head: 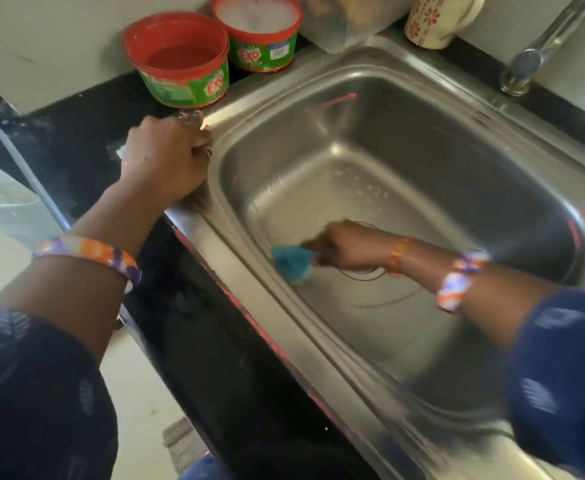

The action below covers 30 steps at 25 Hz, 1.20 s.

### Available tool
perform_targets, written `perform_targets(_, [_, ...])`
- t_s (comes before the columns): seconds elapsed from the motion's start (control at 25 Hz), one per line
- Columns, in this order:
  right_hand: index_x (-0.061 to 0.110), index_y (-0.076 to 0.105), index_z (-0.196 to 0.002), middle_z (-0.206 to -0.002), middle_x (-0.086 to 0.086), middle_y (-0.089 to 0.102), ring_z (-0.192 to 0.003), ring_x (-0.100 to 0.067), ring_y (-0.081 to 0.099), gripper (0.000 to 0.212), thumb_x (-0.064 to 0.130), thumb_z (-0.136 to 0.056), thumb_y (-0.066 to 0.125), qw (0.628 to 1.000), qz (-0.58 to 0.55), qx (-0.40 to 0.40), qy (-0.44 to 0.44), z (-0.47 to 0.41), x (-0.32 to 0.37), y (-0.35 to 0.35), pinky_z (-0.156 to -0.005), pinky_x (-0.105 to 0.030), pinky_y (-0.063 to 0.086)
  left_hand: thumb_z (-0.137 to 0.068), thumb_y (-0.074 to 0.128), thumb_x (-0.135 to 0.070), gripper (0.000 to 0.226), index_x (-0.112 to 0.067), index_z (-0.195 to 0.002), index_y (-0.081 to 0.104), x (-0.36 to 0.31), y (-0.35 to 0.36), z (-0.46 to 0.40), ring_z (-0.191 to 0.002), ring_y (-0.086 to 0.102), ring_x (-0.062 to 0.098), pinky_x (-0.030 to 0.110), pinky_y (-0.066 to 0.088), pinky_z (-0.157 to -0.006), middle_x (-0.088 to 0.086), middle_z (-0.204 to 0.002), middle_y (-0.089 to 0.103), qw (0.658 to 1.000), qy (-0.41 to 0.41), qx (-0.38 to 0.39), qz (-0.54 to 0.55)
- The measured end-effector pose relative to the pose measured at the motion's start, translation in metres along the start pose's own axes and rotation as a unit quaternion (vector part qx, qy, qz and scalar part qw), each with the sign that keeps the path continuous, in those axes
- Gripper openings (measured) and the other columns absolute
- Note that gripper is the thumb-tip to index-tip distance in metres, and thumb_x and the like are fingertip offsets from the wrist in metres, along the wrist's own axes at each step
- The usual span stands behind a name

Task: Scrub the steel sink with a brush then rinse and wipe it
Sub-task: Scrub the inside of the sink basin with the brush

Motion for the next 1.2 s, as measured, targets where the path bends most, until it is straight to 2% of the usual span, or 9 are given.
perform_targets(0.08, [0.016,0.062,-0.122,-0.081,0.006,0.063,-0.068,0.002,0.052,0.033,0.02,-0.09,0.057,0.991,0.024,0.13,-0.008,0.058,-0.019,0.025,-0.06,-0.014,0.031,-0.095,0.047,-0.025,0.036,-0.019,-0.128,0.059,-0.002,-0.001,-0.005,-0.116,0.049,0.042,0.042,0.042,-0.092,0.016,-0.131,0.056,0.999,0.004,0.016,-0.029])
perform_targets(0.16, [0.029,0.062,-0.121,-0.092,0.009,0.069,-0.076,0.005,0.055,0.031,0.025,-0.09,0.057,0.989,0.025,0.145,0.018,0.088,-0.028,0.035,-0.067,-0.016,0.039,-0.095,0.048,-0.025,0.035,-0.018,-0.126,0.06,-0.004,-0.003,-0.006,-0.114,0.05,0.041,0.04,0.042,-0.09,0.016,-0.127,0.058,0.999,0.0,0.022,-0.038])
perform_targets(0.28, [0.042,0.046,-0.133,-0.124,0.005,0.062,-0.113,-0.016,0.057,0.04,0.034,-0.094,0.049,0.999,0.035,0.012,0.02,0.054,-0.018,0.021,-0.081,-0.028,0.045,-0.094,0.049,-0.027,0.033,-0.02,-0.123,0.063,-0.005,-0.004,-0.008,-0.113,0.05,0.04,0.039,0.042,-0.089,0.015,-0.124,0.059,0.998,-0.008,0.033,-0.046])
perform_targets(0.44, [0.036,0.044,-0.136,-0.132,-0.007,0.055,-0.12,-0.03,0.051,0.041,0.031,-0.095,0.044,0.981,-0.042,-0.188,0.02,-0.037,0.01,-0.006,-0.089,-0.035,0.043,-0.094,0.049,-0.03,0.034,-0.02,-0.124,0.061,-0.006,-0.004,-0.009,-0.115,0.05,0.038,0.039,0.042,-0.089,0.014,-0.124,0.059,0.997,-0.012,0.053,-0.06])
perform_targets(0.64, [0.021,0.049,-0.136,-0.127,-0.007,0.062,-0.113,-0.022,0.059,0.042,0.021,-0.094,0.052,0.998,-0.014,0.026,-0.057,0.01,-0.012,0.022,-0.093,-0.029,0.044,-0.095,0.048,-0.031,0.033,-0.019,-0.123,0.061,-0.006,-0.005,-0.012,-0.112,0.052,0.036,0.038,0.044,-0.087,0.011,-0.123,0.06,0.995,0.01,0.058,-0.079])
perform_targets(0.76, [0.037,0.044,-0.137,-0.128,0.004,0.061,-0.111,-0.015,0.059,0.045,0.027,-0.093,0.052,0.994,-0.009,0.11,-0.025,0.077,-0.026,0.045,-0.09,-0.028,0.045,-0.095,0.048,-0.031,0.032,-0.02,-0.123,0.061,-0.002,-0.003,-0.014,-0.109,0.055,0.036,0.038,0.046,-0.085,0.011,-0.121,0.061,0.996,0.009,0.055,-0.07])
perform_targets(0.88, [0.045,0.031,-0.14,-0.126,-0.001,0.06,-0.115,-0.025,0.057,0.046,0.037,-0.096,0.043,0.994,0.101,-0.032,0.027,0.054,-0.009,0.036,-0.087,-0.034,0.046,-0.095,0.048,-0.032,0.033,-0.02,-0.123,0.06,-0.004,-0.003,-0.016,-0.109,0.055,0.036,0.037,0.045,-0.084,0.011,-0.121,0.061,0.995,0.018,0.054,-0.088])
perform_targets(1.04, [0.036,0.035,-0.141,-0.127,-0.012,0.059,-0.112,-0.035,0.057,0.045,0.03,-0.096,0.04,0.977,0.007,-0.209,0.04,-0.037,-0.004,0.001,-0.087,-0.039,0.047,-0.097,0.046,-0.033,0.033,-0.021,-0.124,0.059,-0.009,-0.005,-0.017,-0.112,0.054,0.032,0.038,0.045,-0.086,0.007,-0.12,0.061,0.988,0.047,0.059,-0.134])
perform_targets(1.2, [0.014,0.047,-0.134,-0.131,-0.019,0.054,-0.119,-0.037,0.052,0.04,0.019,-0.095,0.041,0.915,-0.102,-0.289,0.263,-0.046,-0.102,-0.047,-0.094,-0.037,0.043,-0.098,0.044,-0.033,0.029,-0.023,-0.119,0.06,-0.011,-0.004,-0.02,-0.109,0.056,0.031,0.037,0.046,-0.083,0.006,-0.115,0.062,0.982,0.071,0.063,-0.165])
Point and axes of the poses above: each hand's wrist, its own z-axis away from the middle knuckle, its own y-axis out of the palm, x = y × z, the point moved 5 cm from there along -z, towards the middle knuckle
